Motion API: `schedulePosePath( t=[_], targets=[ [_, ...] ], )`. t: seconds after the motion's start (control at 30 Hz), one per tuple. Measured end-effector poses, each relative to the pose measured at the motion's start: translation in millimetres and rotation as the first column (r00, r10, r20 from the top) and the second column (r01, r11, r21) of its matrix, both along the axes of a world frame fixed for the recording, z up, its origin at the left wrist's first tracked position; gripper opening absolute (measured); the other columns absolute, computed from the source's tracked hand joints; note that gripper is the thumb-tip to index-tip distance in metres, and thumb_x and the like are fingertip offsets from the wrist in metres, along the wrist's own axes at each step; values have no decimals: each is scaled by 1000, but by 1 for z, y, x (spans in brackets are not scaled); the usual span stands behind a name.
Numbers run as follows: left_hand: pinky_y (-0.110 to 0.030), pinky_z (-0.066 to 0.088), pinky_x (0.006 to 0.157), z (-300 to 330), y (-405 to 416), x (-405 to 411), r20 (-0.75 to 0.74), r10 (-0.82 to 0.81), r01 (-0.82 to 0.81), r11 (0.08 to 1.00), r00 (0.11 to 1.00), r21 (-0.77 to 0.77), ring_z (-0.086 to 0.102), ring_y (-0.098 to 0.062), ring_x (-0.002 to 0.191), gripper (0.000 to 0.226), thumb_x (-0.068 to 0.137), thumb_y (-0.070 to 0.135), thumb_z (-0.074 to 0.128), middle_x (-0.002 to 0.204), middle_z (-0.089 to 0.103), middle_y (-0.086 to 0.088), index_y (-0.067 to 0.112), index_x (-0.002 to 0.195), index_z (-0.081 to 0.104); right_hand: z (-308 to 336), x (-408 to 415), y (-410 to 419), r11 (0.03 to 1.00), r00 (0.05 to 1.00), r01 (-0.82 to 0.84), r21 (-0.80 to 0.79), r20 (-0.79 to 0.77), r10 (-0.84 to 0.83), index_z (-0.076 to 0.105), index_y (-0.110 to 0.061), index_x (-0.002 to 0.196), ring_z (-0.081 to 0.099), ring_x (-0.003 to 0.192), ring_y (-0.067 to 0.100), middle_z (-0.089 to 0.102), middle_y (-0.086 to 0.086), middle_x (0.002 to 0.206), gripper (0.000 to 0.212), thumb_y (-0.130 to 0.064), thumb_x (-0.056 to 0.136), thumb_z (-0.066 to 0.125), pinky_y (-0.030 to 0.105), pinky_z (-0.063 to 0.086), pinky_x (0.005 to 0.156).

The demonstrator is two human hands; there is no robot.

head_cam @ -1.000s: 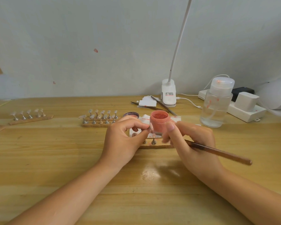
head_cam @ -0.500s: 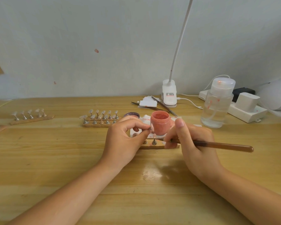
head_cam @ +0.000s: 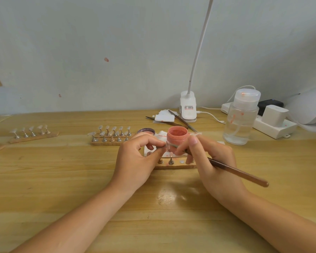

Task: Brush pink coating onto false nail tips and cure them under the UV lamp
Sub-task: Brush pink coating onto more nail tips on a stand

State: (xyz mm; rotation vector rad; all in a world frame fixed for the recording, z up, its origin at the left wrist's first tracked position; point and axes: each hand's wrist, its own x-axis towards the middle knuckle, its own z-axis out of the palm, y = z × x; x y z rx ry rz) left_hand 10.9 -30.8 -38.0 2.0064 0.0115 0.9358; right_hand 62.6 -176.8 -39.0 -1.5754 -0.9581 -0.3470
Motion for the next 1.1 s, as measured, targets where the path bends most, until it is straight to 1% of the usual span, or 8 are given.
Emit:
schedulePosePath(
  t=[0.1, 0.27, 0.4, 0.57, 0.67, 0.83, 0.97, 1.1],
  targets=[
    [-2, 34, 66, 0, 0, 1, -4, 3, -3, 1000, 1000, -8, 51, 4, 67, 30, 70, -3, 73, 72, 62, 7, 25, 66, 64, -1, 0, -1, 998, 994, -16, 63, -106, 23, 63, -16, 59, 56, 52, 7, 63, 0, 57, 47, -43, 87, 37, 19, 42, 55],
    [-3, 35, 66, 1, 0, 0, -22, -4, 4, 1000, 1000, 3, 50, 3, 67, 23, 71, 0, 74, 73, 63, 5, 21, 68, 66, 1, -1, 0, 1000, 1000, 17, 3, -2, -17, 66, -13, 72, 58, 60, 5, 64, -8, 66, 41, -37, 92, 39, 20, 45, 58],
    [-2, 34, 66, 1, -1, 0, -23, 3, -3, 1000, 1000, -16, 51, 2, 67, 26, 71, 0, 74, 72, 63, 8, 23, 66, 64, 1, -2, 0, 995, 985, -9, 101, -169, 26, 64, -13, 60, 54, 49, 8, 64, 5, 58, 47, -43, 89, 43, 23, 44, 51],
    [-3, 35, 67, 1, 0, 0, -31, 5, -5, 1000, 1000, -7, 52, 2, 68, 20, 71, 3, 74, 71, 64, 12, 21, 68, 66, 1, -1, 2, 995, 995, -40, 87, -84, 47, 65, -11, 71, 59, 58, 8, 67, -2, 73, 42, -36, 92, 38, 22, 47, 52],
    [-3, 34, 67, 1, -1, 0, -21, 3, -3, 1000, 1000, -12, 52, 3, 67, 24, 71, 2, 74, 71, 63, 13, 23, 67, 64, 0, -2, 0, 994, 980, -48, 97, -189, 66, 64, -12, 62, 56, 50, 18, 65, 7, 61, 48, -44, 89, 40, 26, 45, 52],
    [-2, 35, 66, 1, 0, 0, -14, -8, 8, 1000, 1000, 3, 52, 4, 67, 22, 71, 3, 74, 70, 63, 14, 22, 68, 65, 1, -1, 0, 995, 997, -42, 88, -63, 48, 65, -12, 73, 58, 56, 5, 67, -3, 72, 42, -35, 91, 36, 13, 42, 53],
    [-2, 35, 66, 0, -1, 0, 9, -1, 1, 1000, 1000, 9, 52, 3, 67, 29, 70, -1, 74, 68, 63, 12, 25, 65, 64, -1, -2, 0, 996, 990, -42, 81, -129, 52, 63, -15, 61, 56, 52, 8, 64, 2, 60, 47, -43, 88, 36, 22, 45, 52],
    [-3, 35, 65, -1, 0, 0, 13, 0, 0, 1000, 1000, 7, 51, 0, 65, 29, 69, 1, 75, 67, 63, 5, 27, 64, 65, 0, 0, -1, 999, 1000, 7, 44, -5, -7, 64, -13, 67, 56, 59, 5, 65, -2, 66, 44, -36, 91, 34, 16, 41, 57]
  ],
)
